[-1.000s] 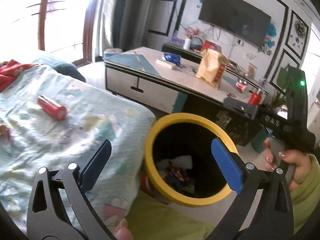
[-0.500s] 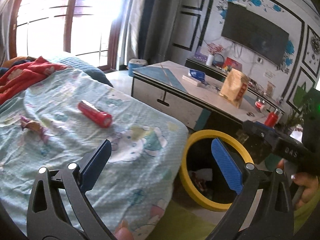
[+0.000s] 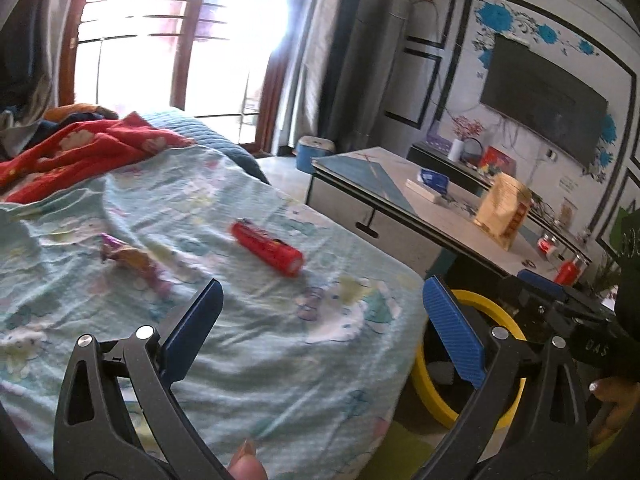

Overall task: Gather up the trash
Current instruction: 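Move both open tools back over the remaining trash on the bed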

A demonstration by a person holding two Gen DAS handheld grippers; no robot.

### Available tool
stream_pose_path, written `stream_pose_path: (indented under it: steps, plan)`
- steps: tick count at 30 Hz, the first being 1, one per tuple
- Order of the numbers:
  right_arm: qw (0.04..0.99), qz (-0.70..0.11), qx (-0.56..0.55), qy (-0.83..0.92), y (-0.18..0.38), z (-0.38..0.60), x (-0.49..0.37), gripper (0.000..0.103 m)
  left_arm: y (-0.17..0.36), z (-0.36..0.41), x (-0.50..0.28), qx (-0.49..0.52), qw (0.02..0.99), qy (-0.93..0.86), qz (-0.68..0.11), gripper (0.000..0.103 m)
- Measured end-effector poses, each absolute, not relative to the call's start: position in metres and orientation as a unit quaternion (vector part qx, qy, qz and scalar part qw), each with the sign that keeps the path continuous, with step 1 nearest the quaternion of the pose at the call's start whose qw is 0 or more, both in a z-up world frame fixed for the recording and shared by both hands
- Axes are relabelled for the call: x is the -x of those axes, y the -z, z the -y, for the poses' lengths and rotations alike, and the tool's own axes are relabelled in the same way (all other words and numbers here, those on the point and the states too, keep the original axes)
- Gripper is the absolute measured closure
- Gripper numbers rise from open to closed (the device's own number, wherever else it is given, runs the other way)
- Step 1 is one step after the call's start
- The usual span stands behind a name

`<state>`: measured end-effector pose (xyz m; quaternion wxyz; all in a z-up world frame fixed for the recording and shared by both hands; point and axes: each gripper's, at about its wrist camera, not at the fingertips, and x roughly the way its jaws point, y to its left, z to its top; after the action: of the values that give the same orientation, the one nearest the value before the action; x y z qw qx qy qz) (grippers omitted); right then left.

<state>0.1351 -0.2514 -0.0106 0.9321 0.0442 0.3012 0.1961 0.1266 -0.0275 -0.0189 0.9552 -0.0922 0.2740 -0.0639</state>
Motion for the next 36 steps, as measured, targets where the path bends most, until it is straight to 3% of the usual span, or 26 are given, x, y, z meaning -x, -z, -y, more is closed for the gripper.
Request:
stream_pose_path:
  steps: [32, 36]
  plan:
    - [0.901, -0.344, 0.021, -0.263, 0.054, 0.118, -0.226, 0.026, 0.069, -0.098, -0.154, 0.188, 0.93, -0.054, -0.312, 0.012]
    - [0.897, -0.354, 0.035, -0.262, 0.064, 0.106, -0.244, 0.026, 0.077, -0.106, -0.161, 0.21, 0.922, -0.052, -0.321, 0.022]
